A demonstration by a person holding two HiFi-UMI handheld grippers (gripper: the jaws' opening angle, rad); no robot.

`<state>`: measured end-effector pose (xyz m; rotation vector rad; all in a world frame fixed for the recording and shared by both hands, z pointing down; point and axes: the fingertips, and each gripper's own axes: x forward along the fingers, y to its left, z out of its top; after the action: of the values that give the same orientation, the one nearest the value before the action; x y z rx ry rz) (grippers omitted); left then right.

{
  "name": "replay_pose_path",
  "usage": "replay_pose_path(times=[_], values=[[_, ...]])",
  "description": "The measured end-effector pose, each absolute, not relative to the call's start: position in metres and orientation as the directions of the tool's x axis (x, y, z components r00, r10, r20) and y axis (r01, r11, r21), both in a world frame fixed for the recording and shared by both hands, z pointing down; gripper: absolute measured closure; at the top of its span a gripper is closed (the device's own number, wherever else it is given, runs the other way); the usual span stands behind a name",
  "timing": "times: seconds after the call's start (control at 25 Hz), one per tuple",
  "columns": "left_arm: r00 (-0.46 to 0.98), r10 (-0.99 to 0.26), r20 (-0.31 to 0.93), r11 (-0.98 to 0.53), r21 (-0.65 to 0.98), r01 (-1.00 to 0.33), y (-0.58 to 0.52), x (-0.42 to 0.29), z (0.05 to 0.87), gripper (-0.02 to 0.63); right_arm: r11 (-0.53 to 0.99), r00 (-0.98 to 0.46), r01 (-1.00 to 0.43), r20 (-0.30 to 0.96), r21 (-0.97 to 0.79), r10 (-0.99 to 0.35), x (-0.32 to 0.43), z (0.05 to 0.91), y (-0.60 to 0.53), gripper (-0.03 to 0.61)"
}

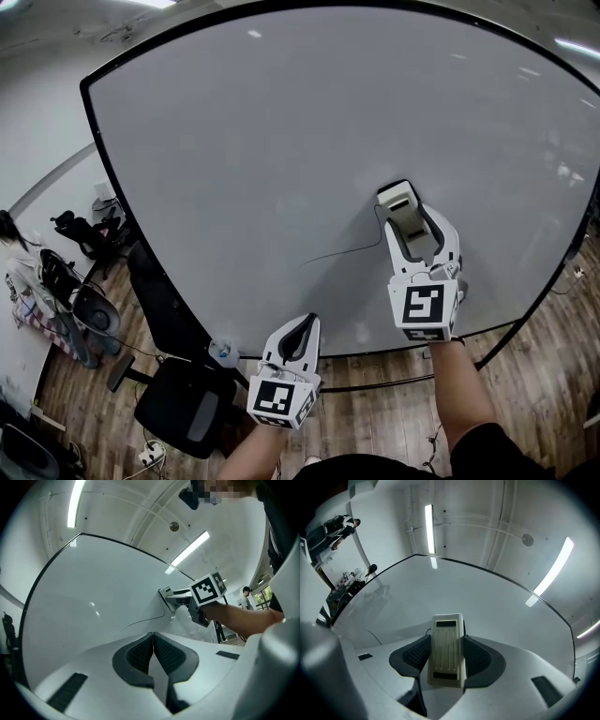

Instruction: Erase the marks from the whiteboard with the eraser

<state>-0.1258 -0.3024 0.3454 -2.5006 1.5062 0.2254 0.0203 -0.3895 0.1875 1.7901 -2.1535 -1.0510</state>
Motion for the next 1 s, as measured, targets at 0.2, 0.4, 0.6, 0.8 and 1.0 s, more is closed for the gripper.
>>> replay_pose_path(times=[0.2, 0.4, 0.6, 0.8, 1.0], values=[[0.449, -0.859, -0.245, -0.439, -0.096, -0.893, -0.301, -0.139, 0.344, 0.593, 0.076, -0.312, -0.771, -0.272, 0.632, -0.910, -0.006, 0.204, -0.387, 0.336], [0.432, -0.869, -0.242, -0.424, -0.086, -0.901, -0.301, -0.155, 0.351, 0.592, 0.123, -0.341, -0.765, -0.236, 0.632, -0.910, -0.034, 0.228, -0.386, 0.336], [0.416, -0.878, -0.237, -0.408, -0.084, -0.909, -0.300, -0.174, 0.358, 0.594, 0.179, -0.362, -0.778, -0.198, 0.602, -0.911, -0.066, 0.258, -0.386, 0.334], [0.389, -0.892, -0.230, -0.381, -0.079, -0.921, -0.294, -0.199, 0.363, 0.593, 0.222, -0.393, -0.771, -0.172, 0.597, -0.903, -0.099, 0.279, -0.382, 0.334], [0.366, -0.904, -0.221, -0.358, -0.078, -0.931, -0.288, -0.222, 0.370, 0.593, 0.296, -0.457, -0.730, -0.118, 0.616, -0.882, -0.143, 0.311, -0.378, 0.333]])
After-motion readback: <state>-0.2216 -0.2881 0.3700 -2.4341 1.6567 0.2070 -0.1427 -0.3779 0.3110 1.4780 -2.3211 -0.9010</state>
